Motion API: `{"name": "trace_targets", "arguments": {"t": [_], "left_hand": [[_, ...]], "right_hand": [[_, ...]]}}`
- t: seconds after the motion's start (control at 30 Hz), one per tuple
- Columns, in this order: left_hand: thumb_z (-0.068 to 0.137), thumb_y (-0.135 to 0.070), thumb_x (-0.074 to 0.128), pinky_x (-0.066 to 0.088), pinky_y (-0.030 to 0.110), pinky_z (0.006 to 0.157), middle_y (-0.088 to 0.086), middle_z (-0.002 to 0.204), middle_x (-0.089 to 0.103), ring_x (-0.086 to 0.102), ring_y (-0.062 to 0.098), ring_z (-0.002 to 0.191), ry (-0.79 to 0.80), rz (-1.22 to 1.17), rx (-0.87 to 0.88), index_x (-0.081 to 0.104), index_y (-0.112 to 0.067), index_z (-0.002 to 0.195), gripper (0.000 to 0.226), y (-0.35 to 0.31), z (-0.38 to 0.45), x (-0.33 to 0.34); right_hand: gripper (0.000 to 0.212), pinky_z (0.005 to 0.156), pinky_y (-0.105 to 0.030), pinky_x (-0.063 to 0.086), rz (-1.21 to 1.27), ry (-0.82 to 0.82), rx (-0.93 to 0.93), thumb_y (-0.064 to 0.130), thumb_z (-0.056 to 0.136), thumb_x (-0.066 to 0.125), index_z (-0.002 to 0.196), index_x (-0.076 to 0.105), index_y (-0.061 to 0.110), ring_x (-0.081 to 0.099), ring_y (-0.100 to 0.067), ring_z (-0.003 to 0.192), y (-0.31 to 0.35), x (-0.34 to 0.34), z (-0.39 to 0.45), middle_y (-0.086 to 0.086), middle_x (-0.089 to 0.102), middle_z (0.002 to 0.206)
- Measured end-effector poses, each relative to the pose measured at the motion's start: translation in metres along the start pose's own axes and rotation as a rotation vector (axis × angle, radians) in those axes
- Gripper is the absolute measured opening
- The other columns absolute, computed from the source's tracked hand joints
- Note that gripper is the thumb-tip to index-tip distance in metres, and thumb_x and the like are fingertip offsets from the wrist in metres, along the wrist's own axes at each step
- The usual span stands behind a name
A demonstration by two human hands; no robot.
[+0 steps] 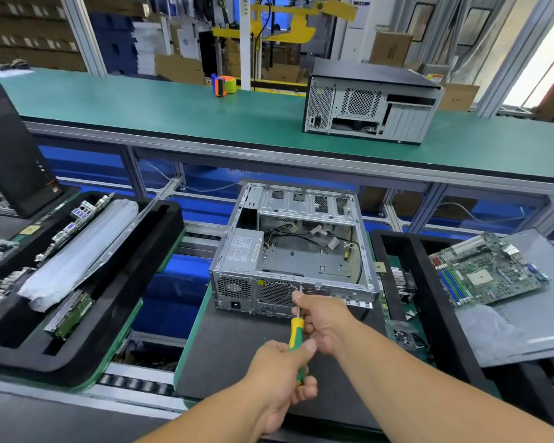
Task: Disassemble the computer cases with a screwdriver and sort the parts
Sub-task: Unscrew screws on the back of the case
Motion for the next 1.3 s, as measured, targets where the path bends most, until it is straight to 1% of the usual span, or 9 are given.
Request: {"name": "trace_targets", "arguments": {"t": [0.1, 0.27, 0.43, 0.63, 0.73, 0.87, 1.07, 1.17, 1.3], "left_hand": [[0.101, -0.024, 0.067, 0.053, 0.029, 0.044, 0.018, 0.076, 0.059, 0.057, 0.021, 0.049, -0.043, -0.069, -0.019, 0.056, -0.002, 0.102, 0.025, -0.003, 0.001, -0.003], [0.109, -0.044, 0.044, 0.046, 0.023, 0.040, 0.016, 0.071, 0.062, 0.054, 0.018, 0.050, 0.053, -0.363, -0.215, 0.064, -0.001, 0.098, 0.049, 0.006, -0.008, 0.006], [0.103, -0.050, 0.059, 0.030, 0.021, 0.040, 0.007, 0.064, 0.054, 0.041, 0.012, 0.048, -0.074, -0.203, -0.140, 0.061, -0.009, 0.100, 0.041, 0.007, -0.003, 0.010], [0.097, -0.024, 0.072, 0.041, 0.023, 0.043, 0.006, 0.060, 0.058, 0.051, 0.014, 0.048, -0.221, 0.020, -0.016, 0.059, -0.005, 0.100, 0.023, 0.006, 0.007, -0.003], [0.105, -0.041, 0.058, 0.049, 0.025, 0.045, 0.012, 0.074, 0.070, 0.062, 0.017, 0.054, -0.116, -0.067, -0.126, 0.062, -0.002, 0.109, 0.040, 0.009, 0.007, 0.000], [0.107, -0.053, 0.042, 0.041, 0.022, 0.044, 0.012, 0.080, 0.072, 0.058, 0.016, 0.057, 0.087, -0.133, -0.238, 0.063, -0.007, 0.105, 0.050, 0.012, 0.005, 0.003], [0.097, -0.029, 0.072, 0.042, 0.023, 0.044, 0.008, 0.068, 0.058, 0.053, 0.015, 0.053, 0.012, 0.018, -0.061, 0.059, -0.007, 0.098, 0.025, 0.006, 0.008, -0.002], [0.102, -0.024, 0.065, 0.050, 0.025, 0.047, 0.012, 0.074, 0.067, 0.061, 0.016, 0.056, -0.066, -0.052, -0.075, 0.060, -0.004, 0.107, 0.021, 0.004, 0.008, -0.005], [0.106, -0.040, 0.055, 0.046, 0.024, 0.049, 0.014, 0.088, 0.070, 0.063, 0.018, 0.065, 0.097, -0.300, -0.207, 0.064, -0.007, 0.104, 0.033, 0.014, 0.003, 0.009]], "right_hand": [[0.015, 0.037, -0.021, 0.026, 0.017, 0.017, -0.014, 0.015, 0.091, 0.077, 0.088, 0.067, 0.004, 0.039, -0.009, 0.039, 0.003, 0.003, -0.001, -0.009, 0.061, 0.060], [0.030, 0.043, -0.023, 0.027, -0.037, 0.078, 0.049, 0.029, 0.103, 0.062, 0.093, 0.075, 0.004, 0.040, -0.008, 0.044, -0.002, 0.003, -0.006, -0.002, 0.064, 0.063], [0.025, 0.039, -0.021, 0.029, -0.098, 0.090, 0.054, 0.022, 0.105, 0.059, 0.093, 0.071, 0.003, 0.041, -0.008, 0.041, 0.004, 0.003, -0.007, -0.004, 0.064, 0.064], [0.023, 0.035, -0.018, 0.027, -0.081, 0.070, 0.048, 0.019, 0.102, 0.063, 0.086, 0.067, 0.003, 0.038, -0.005, 0.035, 0.002, 0.006, -0.005, -0.005, 0.061, 0.059], [0.016, 0.033, -0.018, 0.030, -0.073, 0.039, 0.038, 0.016, 0.098, 0.069, 0.090, 0.069, 0.003, 0.044, -0.004, 0.035, 0.003, 0.003, -0.006, -0.006, 0.062, 0.063], [0.012, 0.034, -0.017, 0.032, -0.041, -0.009, 0.007, 0.013, 0.092, 0.076, 0.088, 0.069, 0.005, 0.047, -0.007, 0.036, 0.004, 0.001, -0.004, -0.009, 0.060, 0.064], [0.018, 0.039, -0.020, 0.040, 0.012, -0.044, -0.005, 0.014, 0.089, 0.080, 0.081, 0.066, 0.005, 0.050, -0.012, 0.039, 0.000, 0.003, -0.004, -0.005, 0.061, 0.052], [0.017, 0.034, -0.018, 0.034, 0.007, -0.039, 0.007, 0.017, 0.090, 0.079, 0.087, 0.066, 0.005, 0.048, -0.009, 0.035, -0.001, 0.006, -0.003, -0.005, 0.061, 0.054], [0.026, 0.035, -0.019, 0.034, -0.026, 0.034, 0.057, 0.032, 0.099, 0.068, 0.092, 0.073, 0.007, 0.043, -0.008, 0.035, -0.003, 0.004, -0.004, -0.002, 0.064, 0.062]]}}
Point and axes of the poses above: each hand's wrist, its own z-axis towards the middle knuckle, its own x-axis out of the palm, y = z × x, the point moved 6 cm from there along z, towards the middle knuckle
